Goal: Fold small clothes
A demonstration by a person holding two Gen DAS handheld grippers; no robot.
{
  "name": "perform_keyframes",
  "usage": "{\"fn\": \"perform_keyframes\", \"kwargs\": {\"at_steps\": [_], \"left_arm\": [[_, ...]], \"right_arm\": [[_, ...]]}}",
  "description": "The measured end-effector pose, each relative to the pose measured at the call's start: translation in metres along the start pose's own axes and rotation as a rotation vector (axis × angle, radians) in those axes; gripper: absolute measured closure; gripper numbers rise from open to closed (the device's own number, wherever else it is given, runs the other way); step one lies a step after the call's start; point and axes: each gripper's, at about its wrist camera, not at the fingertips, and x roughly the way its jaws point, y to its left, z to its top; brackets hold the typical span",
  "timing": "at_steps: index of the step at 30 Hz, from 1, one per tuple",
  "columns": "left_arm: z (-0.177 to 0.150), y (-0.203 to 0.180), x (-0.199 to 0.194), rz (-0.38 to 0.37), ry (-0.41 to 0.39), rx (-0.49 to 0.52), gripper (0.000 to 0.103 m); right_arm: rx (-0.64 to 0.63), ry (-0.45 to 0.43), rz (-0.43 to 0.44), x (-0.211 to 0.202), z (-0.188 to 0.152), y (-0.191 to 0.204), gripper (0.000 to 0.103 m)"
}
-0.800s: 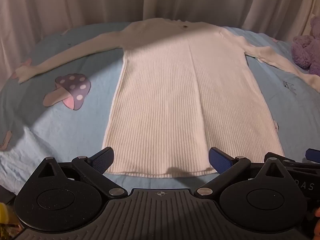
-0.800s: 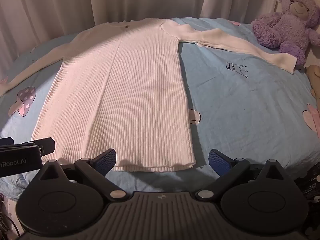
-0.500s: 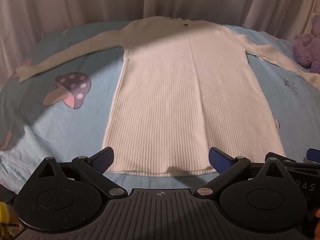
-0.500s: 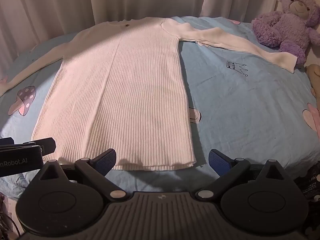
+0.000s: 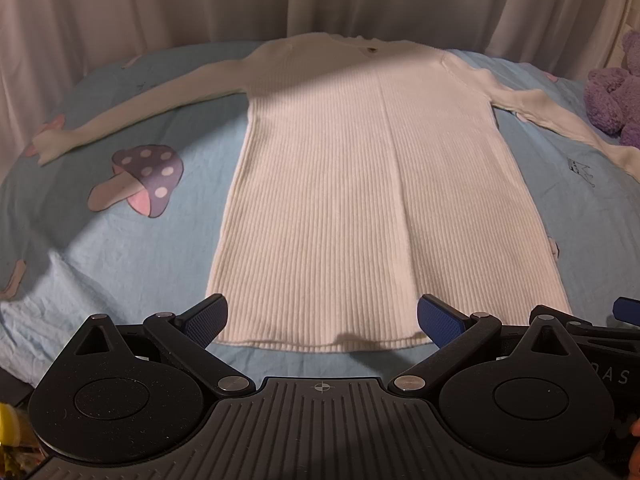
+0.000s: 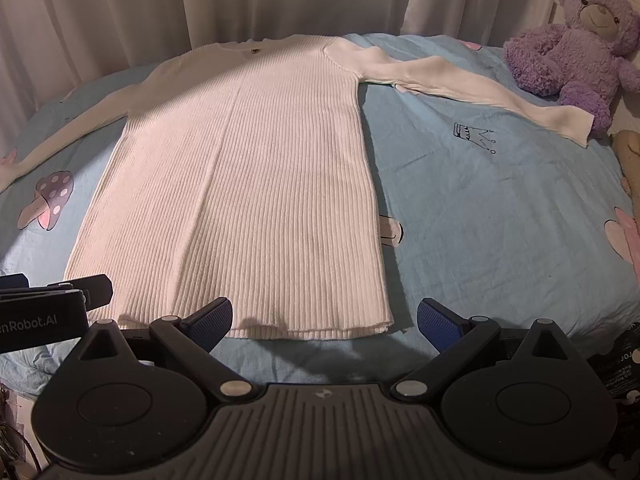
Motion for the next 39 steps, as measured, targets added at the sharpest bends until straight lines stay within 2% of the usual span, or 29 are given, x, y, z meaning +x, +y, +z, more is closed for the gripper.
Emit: {"fn": "perform_keyframes", "kwargs": {"at_steps": [39], "left_arm": [[-0.0009,0.0011,0.0017,0.002,0.012,-0.003,0.0]], "right_arm": [[0.002,0.006,0.004,0.0004,0.0012,0.0002,0.004]]}}
